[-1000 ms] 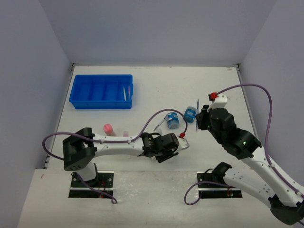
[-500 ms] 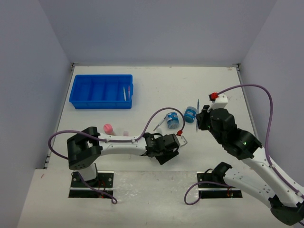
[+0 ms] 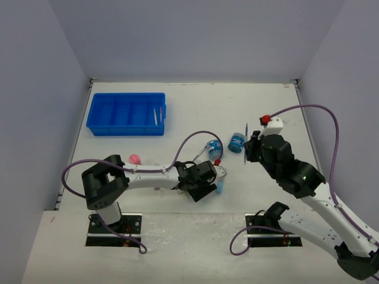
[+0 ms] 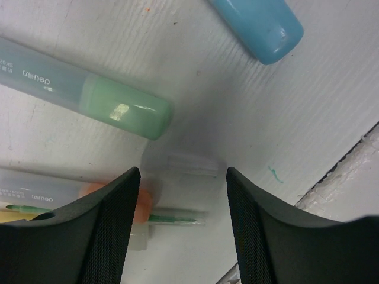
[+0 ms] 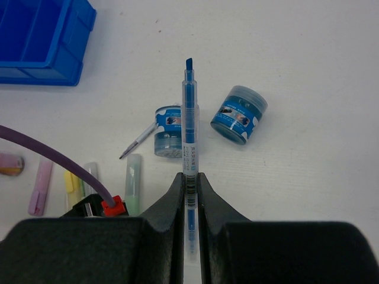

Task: Sort the stationery into containers
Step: Close the pen cap on the pen.

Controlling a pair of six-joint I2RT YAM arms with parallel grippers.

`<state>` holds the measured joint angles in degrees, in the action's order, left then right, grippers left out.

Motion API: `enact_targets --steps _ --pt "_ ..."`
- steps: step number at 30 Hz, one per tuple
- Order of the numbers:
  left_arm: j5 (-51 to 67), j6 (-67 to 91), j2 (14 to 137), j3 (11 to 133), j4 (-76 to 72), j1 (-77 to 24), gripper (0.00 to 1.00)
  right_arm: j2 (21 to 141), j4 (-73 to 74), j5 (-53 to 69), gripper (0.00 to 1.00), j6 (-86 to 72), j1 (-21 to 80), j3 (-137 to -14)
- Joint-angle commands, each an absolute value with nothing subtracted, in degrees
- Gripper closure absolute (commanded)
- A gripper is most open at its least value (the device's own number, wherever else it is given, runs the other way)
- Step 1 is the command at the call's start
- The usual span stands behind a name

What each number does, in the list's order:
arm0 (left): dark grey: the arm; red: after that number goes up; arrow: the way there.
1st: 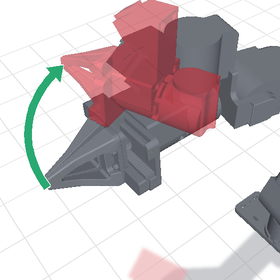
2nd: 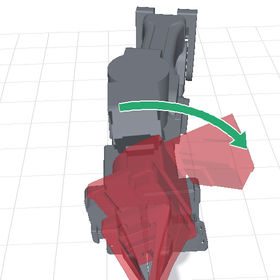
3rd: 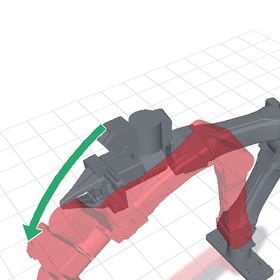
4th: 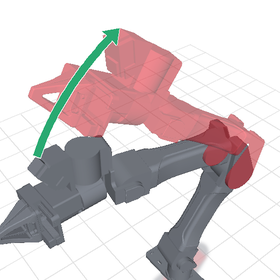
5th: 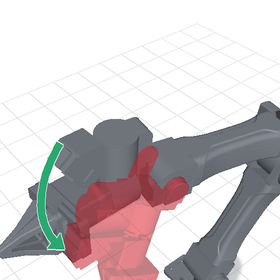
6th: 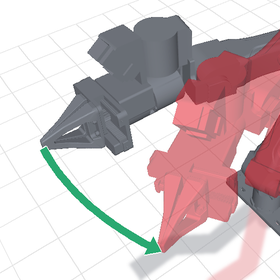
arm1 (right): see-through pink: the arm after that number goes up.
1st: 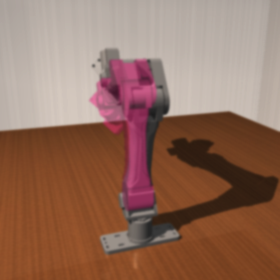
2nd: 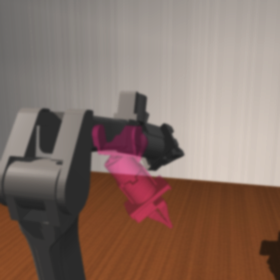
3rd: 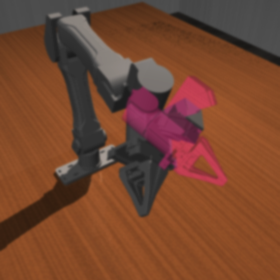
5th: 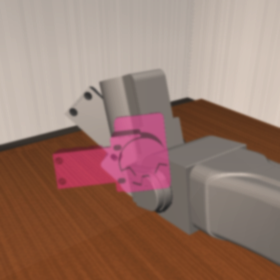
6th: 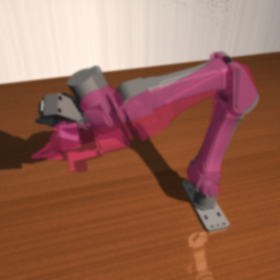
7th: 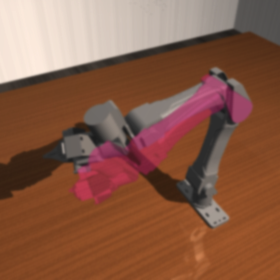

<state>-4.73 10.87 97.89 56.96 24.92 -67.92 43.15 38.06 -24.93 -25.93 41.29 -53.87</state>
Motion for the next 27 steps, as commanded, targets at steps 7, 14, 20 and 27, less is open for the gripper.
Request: enact_targets --steps 7,14,20,27 --pt "-0.65 10.0 97.08 56.6 21.09 -68.47 0.39 44.12 35.77 -25.24 1.0 -26.12 41.22 -53.53" --pt "-1.59 10.47 97.91 55.9 21.37 -68.47 0.5 43.77 35.77 -25.22 1.0 -26.02 41.22 -53.53" --pt "-2.46 10.71 98.09 55.81 21.62 -68.47 0.59 43.86 35.77 -25.05 1.0 -25.85 41.22 -53.61" --pt "-4.18 12.4 98.26 56.02 21.83 -68.52 0.65 43.94 35.68 -25.05 1.0 -25.72 41.22 -53.79"
